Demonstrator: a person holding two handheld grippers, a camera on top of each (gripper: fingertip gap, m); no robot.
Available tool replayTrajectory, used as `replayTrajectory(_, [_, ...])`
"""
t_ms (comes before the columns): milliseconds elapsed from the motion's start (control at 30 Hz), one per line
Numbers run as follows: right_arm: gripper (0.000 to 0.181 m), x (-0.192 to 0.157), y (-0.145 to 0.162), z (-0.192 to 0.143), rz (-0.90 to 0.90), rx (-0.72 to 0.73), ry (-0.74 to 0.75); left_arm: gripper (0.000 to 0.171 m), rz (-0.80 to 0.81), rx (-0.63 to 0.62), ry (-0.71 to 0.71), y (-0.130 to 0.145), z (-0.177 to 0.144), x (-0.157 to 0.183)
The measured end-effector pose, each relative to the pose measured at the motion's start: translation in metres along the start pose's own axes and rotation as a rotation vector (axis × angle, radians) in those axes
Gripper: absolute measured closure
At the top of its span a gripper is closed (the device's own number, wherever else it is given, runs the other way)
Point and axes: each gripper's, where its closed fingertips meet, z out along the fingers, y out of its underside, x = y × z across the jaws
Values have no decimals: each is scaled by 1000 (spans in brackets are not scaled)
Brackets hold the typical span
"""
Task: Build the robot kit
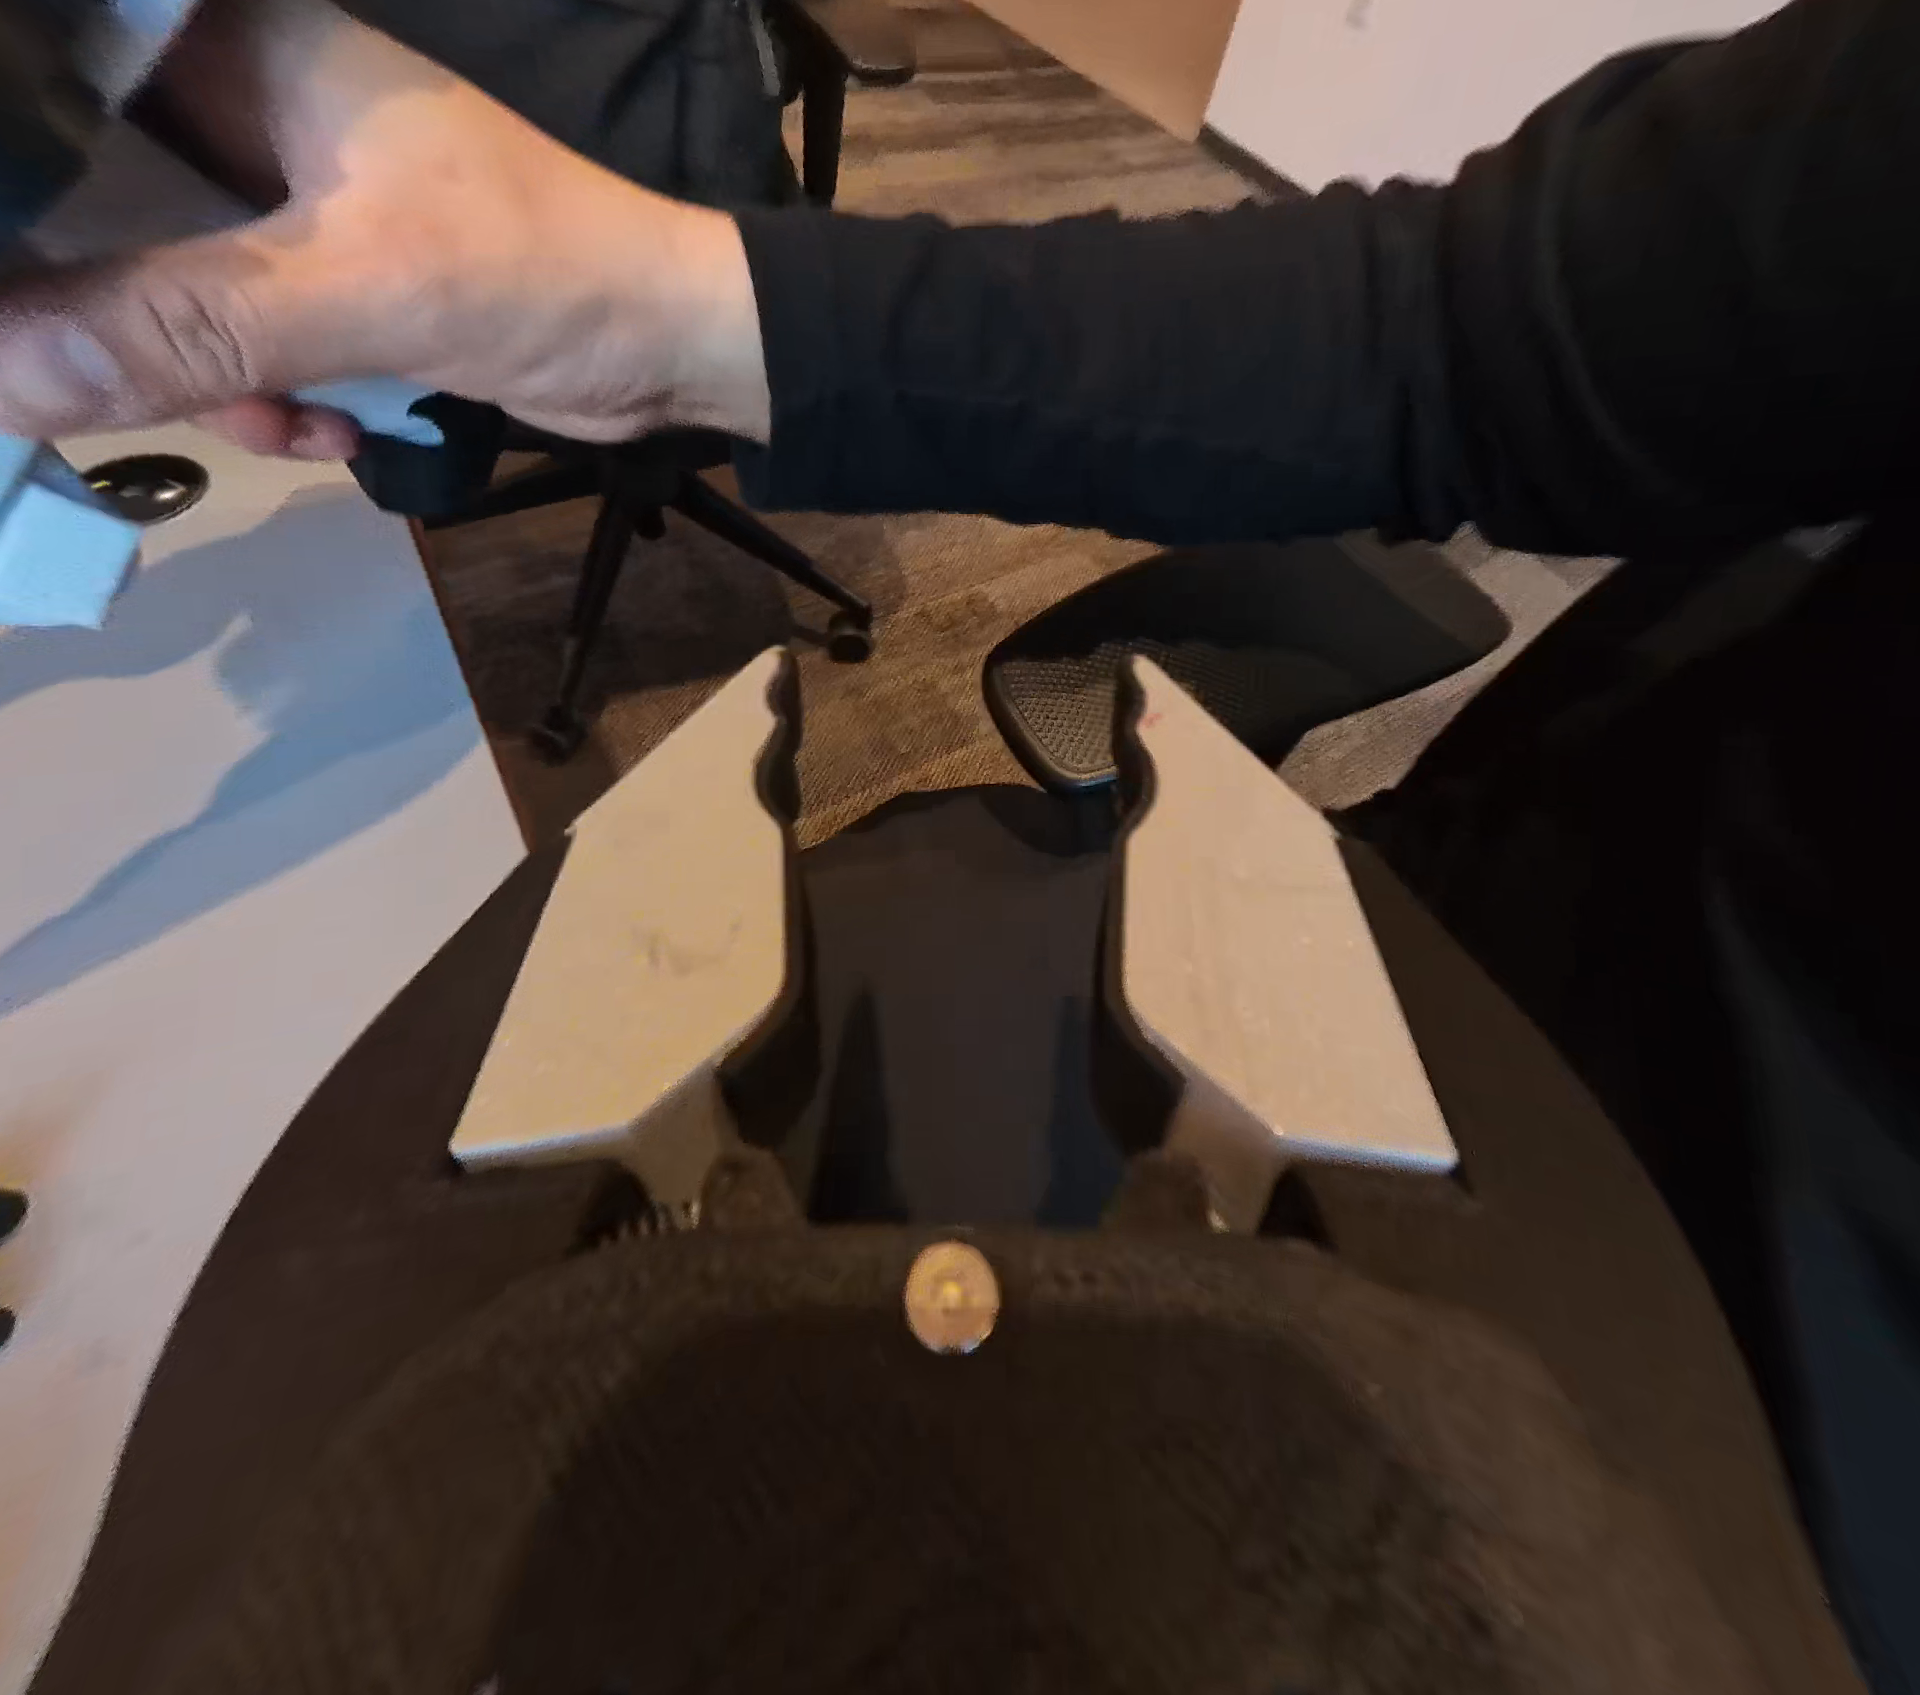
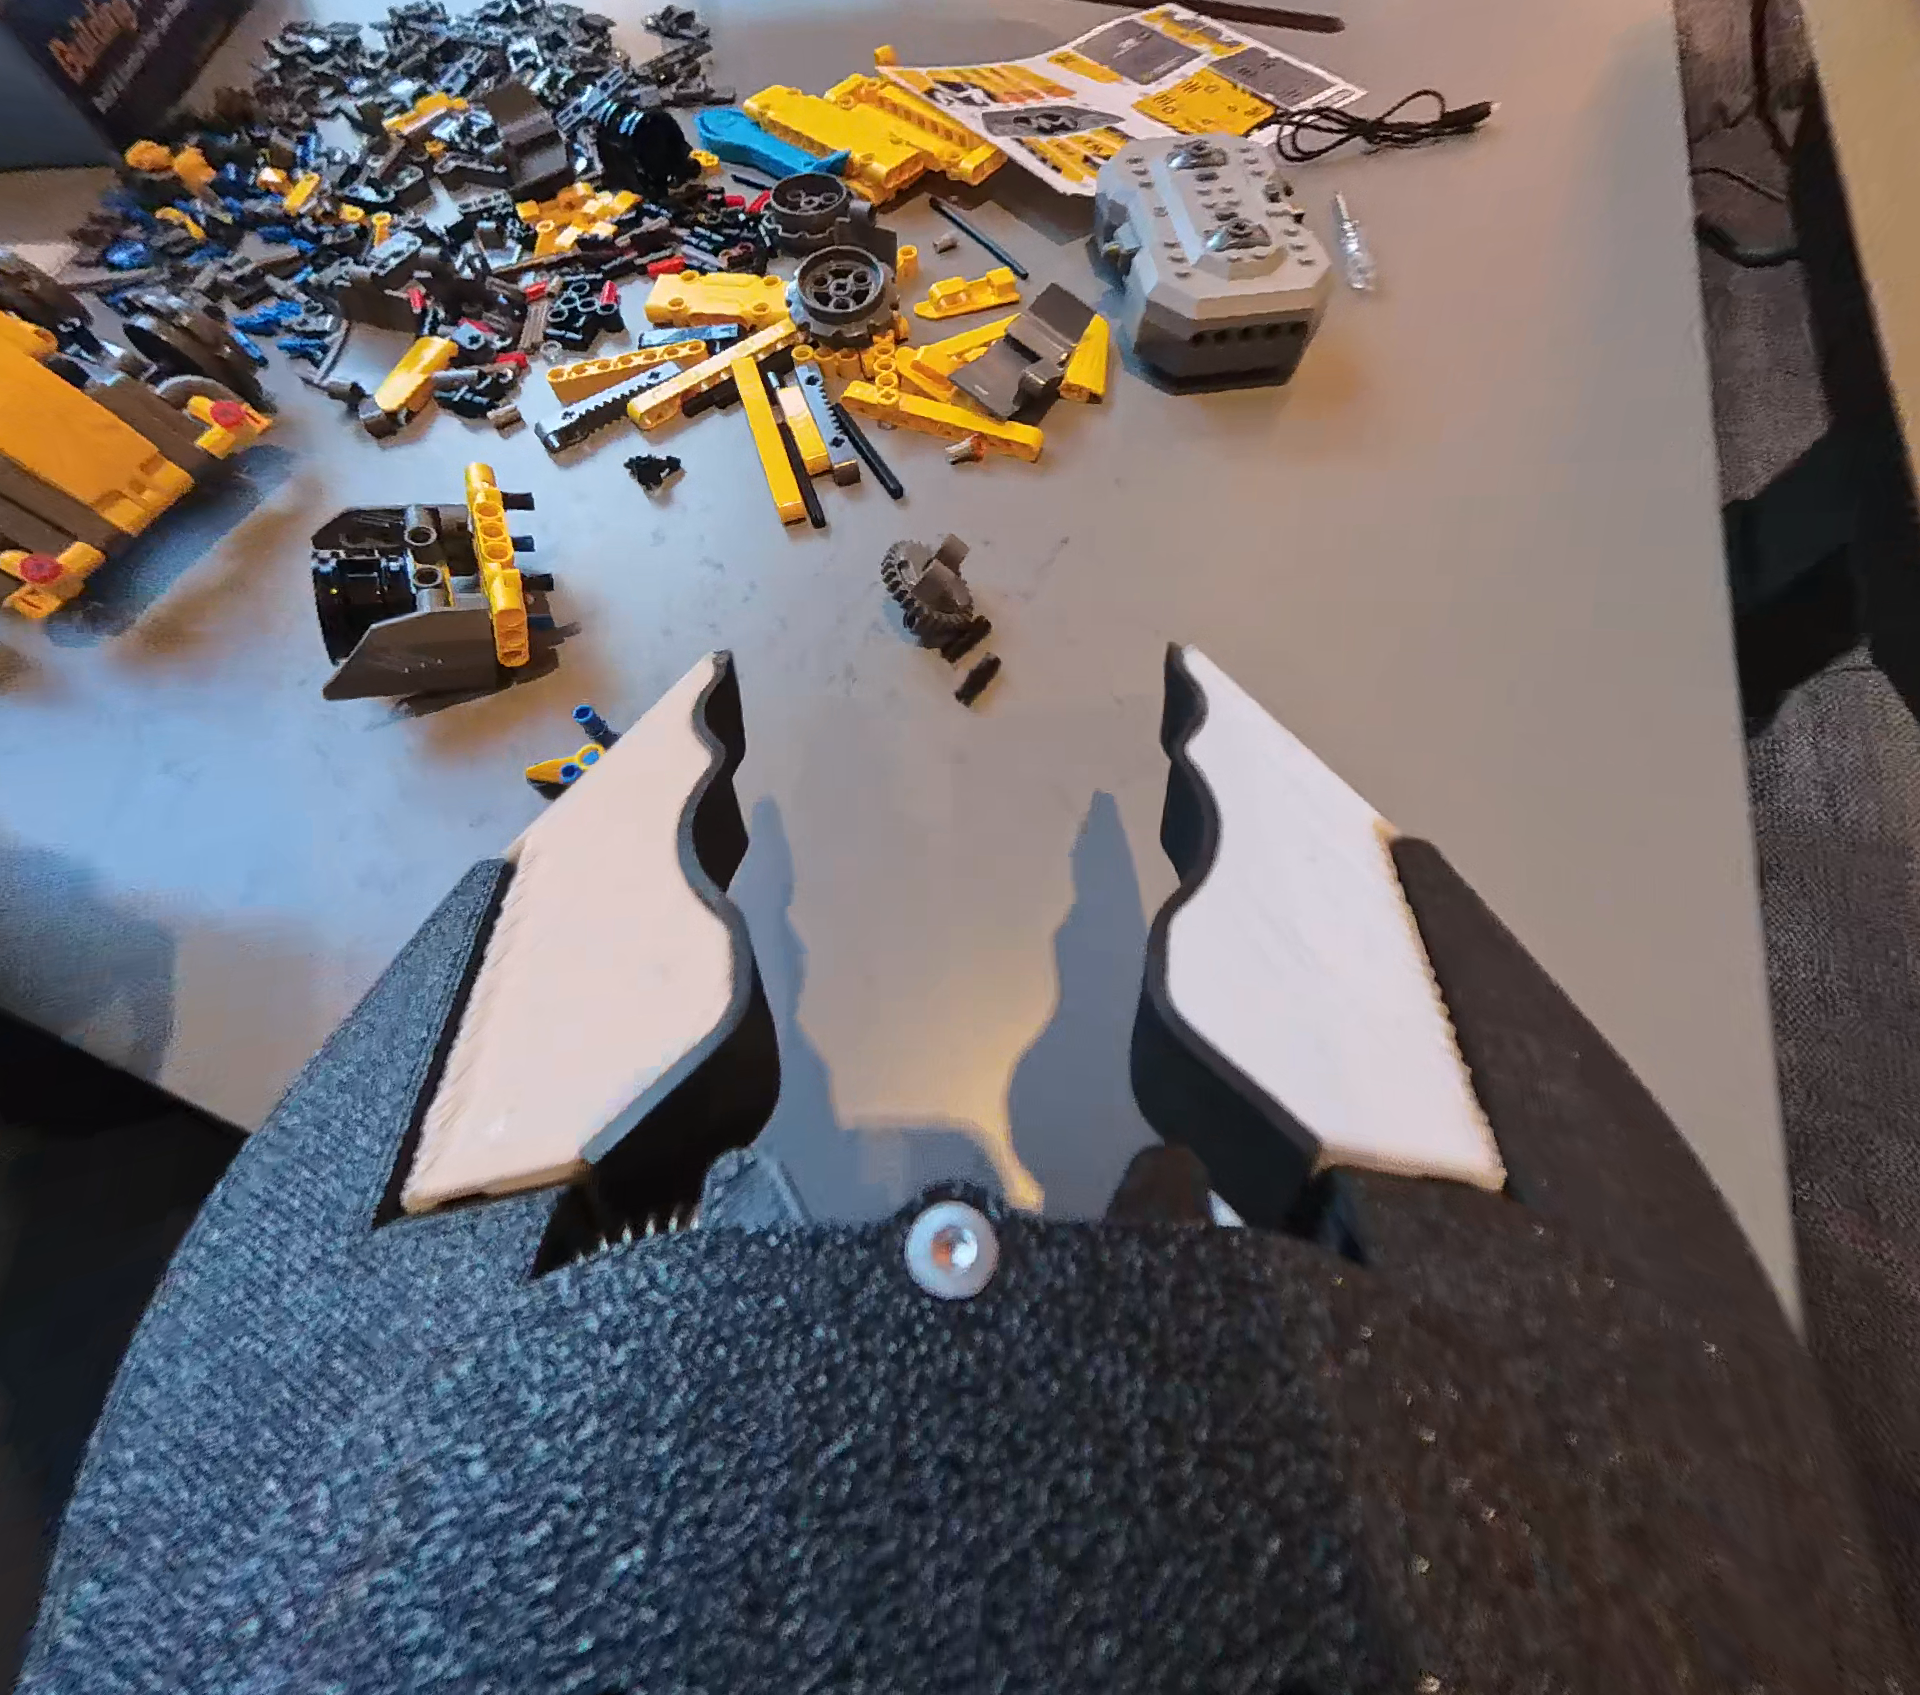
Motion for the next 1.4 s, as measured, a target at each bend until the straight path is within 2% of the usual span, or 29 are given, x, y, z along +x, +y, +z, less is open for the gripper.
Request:
replayTrajectory(100, [103, -5, 4, 16, -13, -11, -18, 113, -34, 66, 61, -4, -14, -2])
replayTrajectory(200, [106, -10, 1, 29, 3, 0, -46, 112, -18, 76, 25, -4, -23, -14])
replayTrajectory(300, [111, -14, 1, 39, 1, -2, -55, 115, -19, 139, 15, -16, -30, -17])
replayTrajectory(667, [120, -17, 6, 52, 2, -45, -82, 116, 32, 100, -65, -9, -30, -31])
replayTrajectory(800, [120, -18, 6, 55, -12, -57, -80, 118, -3, 99, -79, -9, -29, -35])
replayTrajectory(1067, [125, -22, 2, 53, -11, -25, -108, 124, -25, 41, -215, 2, -23, -51])
replayTrajectory(1167, [126, -24, 1, 53, -13, -22, -126, 134, -25, 100, -269, -6, -25, -54])
replayTrajectory(1233, [126, -25, 1, 53, -14, -21, -134, 134, -7, 147, -321, -12, -32, -58])
replayTrajectory(1300, [126, -26, 0, 52, -9, -12, -144, 134, -2, 209, -430, -16, -48, -65])
replayTrajectory(1367, [126, -27, -2, 50, 4, 5, -164, 136, -79, 240, -536, -12, -67, -68])
replayTrajectory(1400, [126, -28, -4, 48, 13, 15, -180, 134, -117, 238, -538, -8, -72, -62])
